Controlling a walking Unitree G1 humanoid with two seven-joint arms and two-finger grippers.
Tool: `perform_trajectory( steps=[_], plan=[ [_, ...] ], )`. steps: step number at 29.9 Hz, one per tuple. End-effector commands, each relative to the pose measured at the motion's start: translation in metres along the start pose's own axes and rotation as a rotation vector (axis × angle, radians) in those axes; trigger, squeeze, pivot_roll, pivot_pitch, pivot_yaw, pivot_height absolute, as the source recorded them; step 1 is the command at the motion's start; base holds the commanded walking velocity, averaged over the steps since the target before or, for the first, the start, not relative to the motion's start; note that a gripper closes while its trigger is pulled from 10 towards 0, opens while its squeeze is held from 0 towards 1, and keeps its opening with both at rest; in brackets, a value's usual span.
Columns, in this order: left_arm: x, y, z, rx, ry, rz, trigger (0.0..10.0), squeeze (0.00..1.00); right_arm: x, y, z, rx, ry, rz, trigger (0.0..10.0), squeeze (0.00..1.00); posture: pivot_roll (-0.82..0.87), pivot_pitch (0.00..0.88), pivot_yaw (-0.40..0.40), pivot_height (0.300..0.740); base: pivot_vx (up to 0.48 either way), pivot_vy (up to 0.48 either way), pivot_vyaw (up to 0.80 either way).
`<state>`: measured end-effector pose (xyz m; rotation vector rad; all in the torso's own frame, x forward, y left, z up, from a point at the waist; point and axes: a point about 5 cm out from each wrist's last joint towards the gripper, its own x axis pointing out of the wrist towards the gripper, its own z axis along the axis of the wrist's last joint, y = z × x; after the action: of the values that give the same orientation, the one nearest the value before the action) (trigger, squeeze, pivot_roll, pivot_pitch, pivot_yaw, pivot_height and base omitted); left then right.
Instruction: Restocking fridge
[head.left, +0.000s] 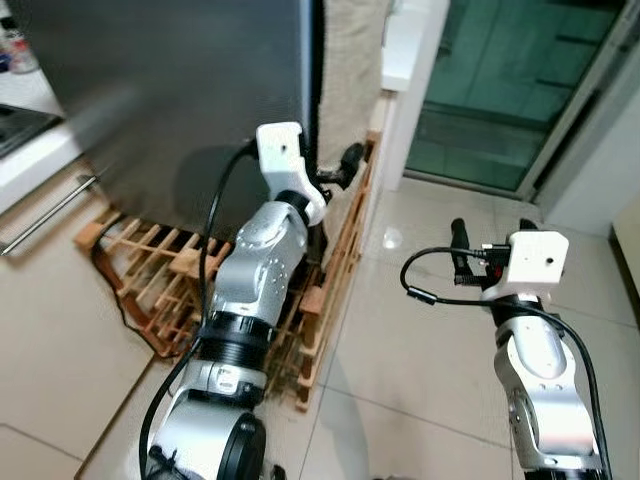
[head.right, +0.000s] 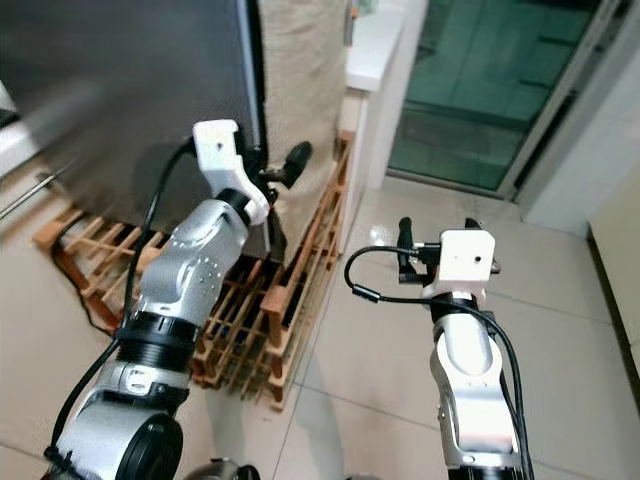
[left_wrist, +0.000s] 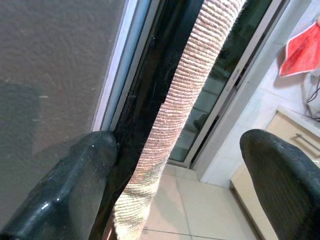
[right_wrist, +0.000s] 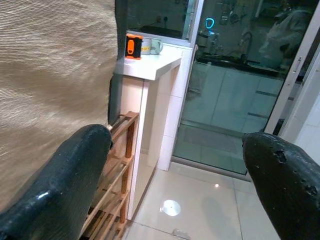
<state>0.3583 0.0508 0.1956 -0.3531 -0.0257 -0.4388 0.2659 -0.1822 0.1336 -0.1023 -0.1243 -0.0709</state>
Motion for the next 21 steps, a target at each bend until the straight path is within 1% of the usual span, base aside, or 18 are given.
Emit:
perform_trajectory(
  steps=[1, 2, 5, 6, 7, 8, 9, 10, 11, 12, 14, 15, 16, 17, 18, 19, 20, 21],
  plan=[
    [0.012, -0.057, 0.008, -0.032, -0.031, -0.214, 10.0, 0.00, 0.000, -0.003, 0.000, -0.003, 0.003, -0.011, 10.0, 0.00, -0.19, 0.000, 0.017, 0.740, 0.000, 0.000, 0.00],
    [0.012, -0.057, 0.008, -0.032, -0.031, -0.214, 10.0, 0.00, 0.000, -0.003, 0.000, -0.003, 0.003, -0.011, 10.0, 0.00, -0.19, 0.000, 0.017, 0.740, 0.000, 0.000, 0.00],
    [0.014, -0.082, 0.002, -0.084, -0.015, -0.343, 10.0, 0.00, -0.003, -0.005, -0.003, 0.000, 0.016, -0.023, 10.0, 0.00, -0.20, 0.002, 0.019, 0.740, 0.000, 0.000, 0.00],
    [0.014, -0.082, 0.002, -0.084, -0.015, -0.343, 10.0, 0.00, -0.003, -0.005, -0.003, 0.000, 0.016, -0.023, 10.0, 0.00, -0.20, 0.002, 0.019, 0.740, 0.000, 0.000, 0.00],
    [0.013, -0.095, 0.002, -0.107, -0.012, -0.424, 10.0, 0.00, -0.004, -0.006, -0.005, -0.001, 0.022, -0.023, 10.0, 0.00, -0.20, 0.004, 0.019, 0.740, 0.000, 0.000, 0.00],
    [0.012, -0.103, 0.001, -0.133, -0.003, -0.481, 10.0, 0.00, -0.004, -0.006, -0.006, -0.002, 0.027, -0.023, 10.0, 0.00, -0.20, 0.004, 0.019, 0.740, 0.000, 0.000, 0.00],
    [0.012, -0.103, 0.001, -0.133, -0.003, -0.481, 10.0, 0.00, -0.004, -0.006, -0.006, -0.002, 0.027, -0.023, 10.0, 0.00, -0.20, 0.004, 0.019, 0.740, 0.000, 0.000, 0.00],
    [0.012, -0.118, 0.001, -0.179, 0.010, -0.560, 10.0, 0.00, -0.005, -0.007, -0.008, -0.002, 0.037, -0.024, 10.0, 0.00, -0.20, 0.006, 0.019, 0.740, 0.000, 0.000, 0.00],
    [0.012, -0.128, 0.002, -0.200, 0.013, -0.617, 10.0, 0.00, -0.005, -0.007, -0.009, -0.001, 0.042, -0.025, 10.0, 0.00, -0.20, 0.008, 0.021, 0.740, 0.000, 0.000, 0.00],
    [0.012, -0.128, 0.002, -0.200, 0.013, -0.617, 10.0, 0.00, -0.005, -0.007, -0.009, -0.001, 0.042, -0.025, 10.0, 0.00, -0.20, 0.008, 0.021, 0.740, 0.000, 0.000, 0.00],
    [0.014, -0.144, 0.007, -0.241, -0.003, -0.683, 10.0, 0.00, -0.006, -0.007, -0.011, 0.002, 0.050, -0.025, 10.0, 0.00, -0.20, 0.006, 0.020, 0.740, 0.000, 0.000, 0.00],
    [0.013, -0.156, 0.011, -0.264, -0.013, -0.746, 10.0, 0.00, -0.006, -0.006, -0.011, 0.004, 0.054, -0.025, 10.0, 0.00, -0.21, 0.006, 0.023, 0.740, 0.000, 0.000, 0.00],
    [0.013, -0.156, 0.011, -0.264, -0.013, -0.746, 10.0, 0.00, -0.006, -0.006, -0.011, 0.004, 0.054, -0.025, 10.0, 0.00, -0.21, 0.006, 0.023, 0.740, 0.000, 0.000, 0.00],
    [0.008, -0.174, 0.017, -0.306, -0.021, -0.857, 10.0, 0.00, -0.007, -0.005, -0.012, 0.007, 0.056, -0.025, 10.0, 0.00, -0.22, 0.005, 0.029, 0.740, 0.000, 0.000, 0.00],
    [0.008, -0.174, 0.017, -0.306, -0.021, -0.857, 10.0, 0.00, -0.007, -0.005, -0.012, 0.007, 0.056, -0.025, 10.0, 0.00, -0.22, 0.005, 0.029, 0.740, 0.000, 0.000, 0.00],
    [-0.001, -0.186, 0.018, -0.321, -0.010, -0.982, 10.0, 0.00, -0.008, -0.006, -0.012, 0.007, 0.057, -0.030, 10.0, 0.00, -0.23, 0.005, 0.032, 0.740, 0.000, 0.000, 0.00],
    [-0.001, -0.186, 0.018, -0.321, -0.010, -0.982, 10.0, 0.00, -0.008, -0.006, -0.012, 0.007, 0.057, -0.030, 10.0, 0.00, -0.23, 0.005, 0.032, 0.740, 0.000, 0.000, 0.00],
    [-0.008, -0.190, 0.018, -0.335, 0.003, -1.061, 10.0, 0.00, -0.009, -0.008, -0.013, 0.005, 0.060, -0.037, 10.0, 0.00, -0.23, 0.005, 0.032, 0.740, 0.000, 0.000, 0.00]
  ],
)
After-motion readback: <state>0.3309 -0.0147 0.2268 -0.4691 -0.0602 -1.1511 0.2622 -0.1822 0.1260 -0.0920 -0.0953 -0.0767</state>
